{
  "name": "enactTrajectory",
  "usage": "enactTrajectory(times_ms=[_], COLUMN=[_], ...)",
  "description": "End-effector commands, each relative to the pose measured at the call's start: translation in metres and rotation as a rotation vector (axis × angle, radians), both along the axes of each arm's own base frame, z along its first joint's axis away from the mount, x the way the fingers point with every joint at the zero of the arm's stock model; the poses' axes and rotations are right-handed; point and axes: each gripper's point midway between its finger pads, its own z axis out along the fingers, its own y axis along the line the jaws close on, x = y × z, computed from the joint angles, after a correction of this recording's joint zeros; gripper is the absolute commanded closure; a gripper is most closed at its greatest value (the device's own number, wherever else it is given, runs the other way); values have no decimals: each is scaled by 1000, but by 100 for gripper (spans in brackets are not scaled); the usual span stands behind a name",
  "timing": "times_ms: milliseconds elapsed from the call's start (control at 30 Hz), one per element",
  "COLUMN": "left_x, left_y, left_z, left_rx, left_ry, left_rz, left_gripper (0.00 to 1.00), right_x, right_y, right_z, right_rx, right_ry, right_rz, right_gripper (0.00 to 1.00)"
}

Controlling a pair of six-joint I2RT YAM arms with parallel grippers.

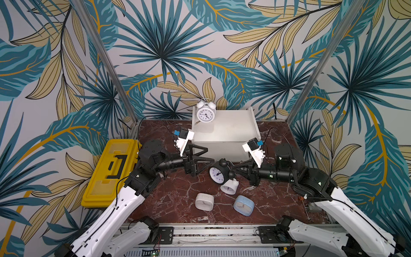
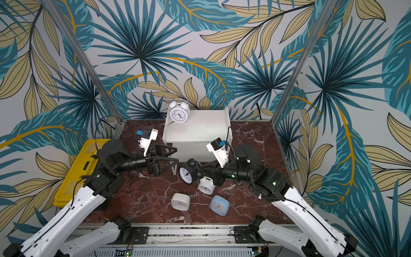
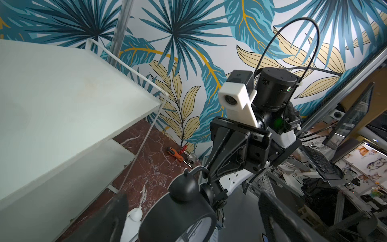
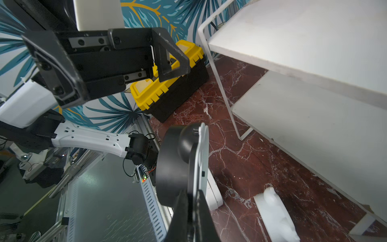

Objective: Place the alarm clocks on the shelf by style
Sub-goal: Pick up the alarm from the center of the board.

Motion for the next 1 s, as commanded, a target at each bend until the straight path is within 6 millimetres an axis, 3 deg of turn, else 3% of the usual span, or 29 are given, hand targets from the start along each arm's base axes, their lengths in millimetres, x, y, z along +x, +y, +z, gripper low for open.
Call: enactTrajectory(times_ms=[0,233,367,533,700,900,933,967], left_x=[-11,-17,-19,-21,-20,-12,-9,-5], left_y=[-7,-16,-16,-16,-14,-14,-14,-14], left_z=[-7,-21,-29,-29,-22,-17,-15,-12], left_rx=[0,9,20,17,-1,-41,-58,-81], left_ry=[-28,49,65,72,57,44,40,36], left_rz=[-102,-228,-242,-256,-239,-194,-184,-161], left_gripper=[0,0,7,28,59,75,78,81], right_x=[-20,-15,-12,-3,2,9,12,18], right_y=[6,4,5,5,5,4,3,1], right_z=[24,40,50,48,41,47,49,51], right_rx=[129,200,236,244,235,250,254,259], right_ry=[15,35,34,50,71,56,49,46], right_rz=[129,168,186,178,169,129,108,72], right_gripper=[100,100,100,100,100,100,95,79])
